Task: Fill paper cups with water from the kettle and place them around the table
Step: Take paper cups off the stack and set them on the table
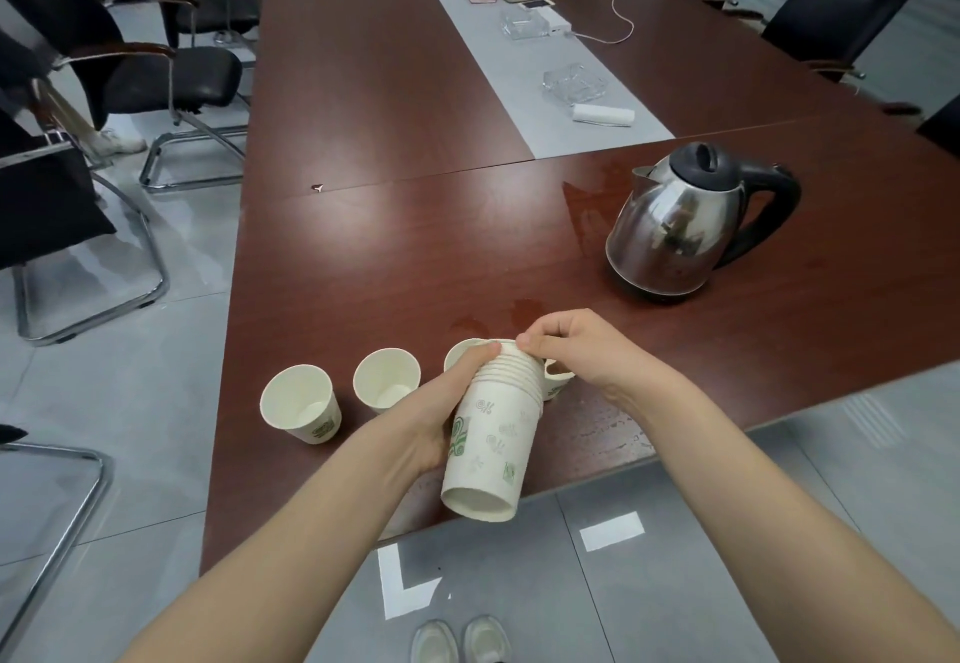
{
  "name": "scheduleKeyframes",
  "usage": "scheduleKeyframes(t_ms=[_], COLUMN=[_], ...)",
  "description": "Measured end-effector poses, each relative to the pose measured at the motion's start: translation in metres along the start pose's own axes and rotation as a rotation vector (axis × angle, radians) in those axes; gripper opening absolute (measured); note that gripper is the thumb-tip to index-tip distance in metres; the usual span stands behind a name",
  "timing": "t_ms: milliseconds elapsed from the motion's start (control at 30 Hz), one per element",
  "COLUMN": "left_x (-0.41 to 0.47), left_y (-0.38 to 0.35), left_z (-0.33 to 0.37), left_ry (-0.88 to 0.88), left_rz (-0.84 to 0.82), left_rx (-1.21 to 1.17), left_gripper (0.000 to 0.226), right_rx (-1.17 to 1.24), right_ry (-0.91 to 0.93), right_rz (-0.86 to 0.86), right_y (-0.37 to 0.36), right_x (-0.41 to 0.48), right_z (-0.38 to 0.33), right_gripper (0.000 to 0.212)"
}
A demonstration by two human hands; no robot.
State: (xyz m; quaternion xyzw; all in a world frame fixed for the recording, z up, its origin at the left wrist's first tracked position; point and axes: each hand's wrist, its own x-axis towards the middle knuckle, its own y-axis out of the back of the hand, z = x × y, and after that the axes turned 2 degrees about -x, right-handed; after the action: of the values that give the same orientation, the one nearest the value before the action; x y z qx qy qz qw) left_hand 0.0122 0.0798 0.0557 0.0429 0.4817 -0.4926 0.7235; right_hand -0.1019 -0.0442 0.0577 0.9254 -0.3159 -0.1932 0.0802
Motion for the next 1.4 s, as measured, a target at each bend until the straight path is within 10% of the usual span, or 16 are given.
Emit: scheduleKeyframes(t_ms=[633, 1167, 1400], left_x=[0.015, 0.022, 0.024], left_y=[-0.031, -0.028, -0.033], left_z=[-0.005, -0.001, -0.008], left_ry=[-0.014, -0.020, -0.080], left_rz=[-0.088, 0.027, 0.053], left_rx=[0.066, -0.080, -0.104], left_gripper=[0.044, 0.065, 0.039], right_rx=[0.455, 0.141, -0.066], right_ry=[-0.324, -0.137, -0.113], right_rz=[-0.175, 0.145, 0.218], right_y=[0.050, 0.128, 0.124], right_x=[0.005, 0.027, 0.035], right_z=[0.016, 0.070, 0.109], right_gripper=[0.054, 0.059, 0.069])
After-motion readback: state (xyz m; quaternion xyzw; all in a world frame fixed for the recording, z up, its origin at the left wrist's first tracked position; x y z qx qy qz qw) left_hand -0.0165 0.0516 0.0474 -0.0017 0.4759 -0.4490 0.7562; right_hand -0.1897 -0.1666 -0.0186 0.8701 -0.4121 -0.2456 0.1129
